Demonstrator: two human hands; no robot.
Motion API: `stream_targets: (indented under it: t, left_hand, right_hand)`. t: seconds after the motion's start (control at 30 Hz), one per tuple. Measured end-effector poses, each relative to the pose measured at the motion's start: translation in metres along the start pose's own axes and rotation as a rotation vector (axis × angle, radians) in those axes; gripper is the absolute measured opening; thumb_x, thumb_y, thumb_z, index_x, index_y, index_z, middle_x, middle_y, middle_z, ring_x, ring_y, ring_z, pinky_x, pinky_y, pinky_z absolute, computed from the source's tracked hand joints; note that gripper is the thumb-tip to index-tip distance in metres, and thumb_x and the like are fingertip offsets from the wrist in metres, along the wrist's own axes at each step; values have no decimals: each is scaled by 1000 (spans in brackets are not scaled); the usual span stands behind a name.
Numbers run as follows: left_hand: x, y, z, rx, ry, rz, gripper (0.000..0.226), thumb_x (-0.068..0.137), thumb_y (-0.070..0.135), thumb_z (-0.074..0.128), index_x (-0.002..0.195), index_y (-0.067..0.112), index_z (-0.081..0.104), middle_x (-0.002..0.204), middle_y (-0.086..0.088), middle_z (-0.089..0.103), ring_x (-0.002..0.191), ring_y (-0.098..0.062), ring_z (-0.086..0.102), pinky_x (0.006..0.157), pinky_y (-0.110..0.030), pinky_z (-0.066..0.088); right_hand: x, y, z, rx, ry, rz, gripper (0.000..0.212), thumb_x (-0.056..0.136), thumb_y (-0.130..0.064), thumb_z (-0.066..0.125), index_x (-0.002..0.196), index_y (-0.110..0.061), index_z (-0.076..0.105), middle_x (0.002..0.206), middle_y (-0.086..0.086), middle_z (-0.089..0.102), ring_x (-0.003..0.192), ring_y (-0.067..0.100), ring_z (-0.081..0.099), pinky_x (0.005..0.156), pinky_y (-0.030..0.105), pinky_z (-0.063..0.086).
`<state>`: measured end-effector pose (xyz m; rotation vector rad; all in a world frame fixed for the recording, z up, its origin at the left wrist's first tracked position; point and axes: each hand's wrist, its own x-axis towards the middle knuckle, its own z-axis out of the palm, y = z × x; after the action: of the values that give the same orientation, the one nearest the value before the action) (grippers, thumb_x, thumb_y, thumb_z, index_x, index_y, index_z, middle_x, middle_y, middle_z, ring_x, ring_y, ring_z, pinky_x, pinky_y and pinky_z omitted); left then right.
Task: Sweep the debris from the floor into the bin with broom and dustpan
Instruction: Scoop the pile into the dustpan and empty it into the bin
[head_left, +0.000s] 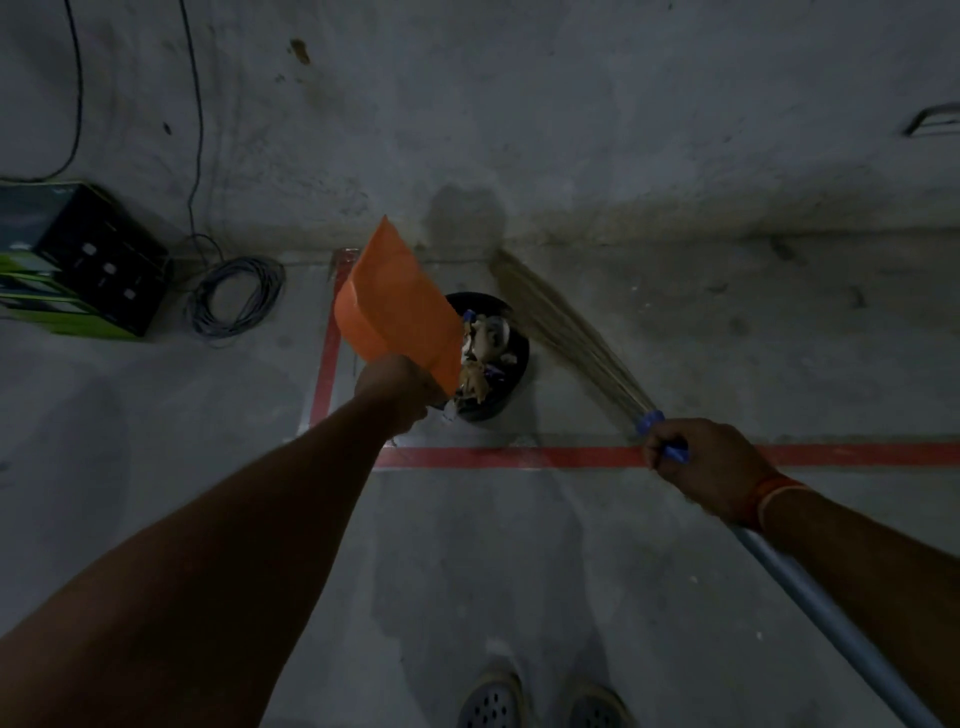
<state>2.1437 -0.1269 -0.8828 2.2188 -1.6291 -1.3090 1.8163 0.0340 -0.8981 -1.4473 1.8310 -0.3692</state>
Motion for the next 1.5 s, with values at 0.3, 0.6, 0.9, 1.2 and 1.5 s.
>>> stream_targets:
  t: [0.3, 0.6, 0.9, 1.2, 1.5]
  left_hand:
    - [-39, -45, -6, -344, -32, 71, 29, 95, -11, 46, 95, 0, 72, 51, -2, 57, 32, -9, 40, 35, -20, 28]
    - [-36, -93, -76, -599, 65, 154, 34, 98, -11, 40, 101, 0, 73, 48, 1, 33, 34, -8, 29, 37, -15, 22]
    - [12, -186, -173, -585, 41, 170, 42, 96, -14, 39, 95, 4, 76, 49, -3, 37, 36, -12, 29, 40, -16, 22]
    - [60, -302, -248, -591, -53, 60, 37, 102, -6, 43, 93, 6, 76, 46, -3, 34, 36, -11, 26, 39, -16, 23]
    - [98, -356, -287, -565, -105, 52, 29, 103, 0, 48, 97, 5, 76, 45, -4, 37, 36, -10, 29, 37, -16, 24]
  right_hand:
    - [1, -33, 3, 452, -55, 58, 18, 88, 2, 59, 79, -13, 64, 56, 17, 55, 45, 27, 53, 45, 33, 47]
    - [40, -143, 48, 666, -14, 41, 12, 85, 10, 54, 81, -1, 60, 69, 19, 54, 49, 27, 51, 38, 25, 43]
    - [107, -268, 184, 659, -23, 112, 16, 86, 9, 52, 81, -3, 61, 70, 14, 55, 40, 18, 51, 39, 24, 45]
    - [184, -344, 345, 554, 47, 205, 24, 86, 1, 54, 74, -20, 60, 70, 10, 59, 46, 22, 56, 44, 25, 47]
    - [270, -353, 388, 661, 204, 384, 33, 88, 1, 48, 68, -24, 56, 76, 9, 56, 54, 26, 54, 53, 32, 49]
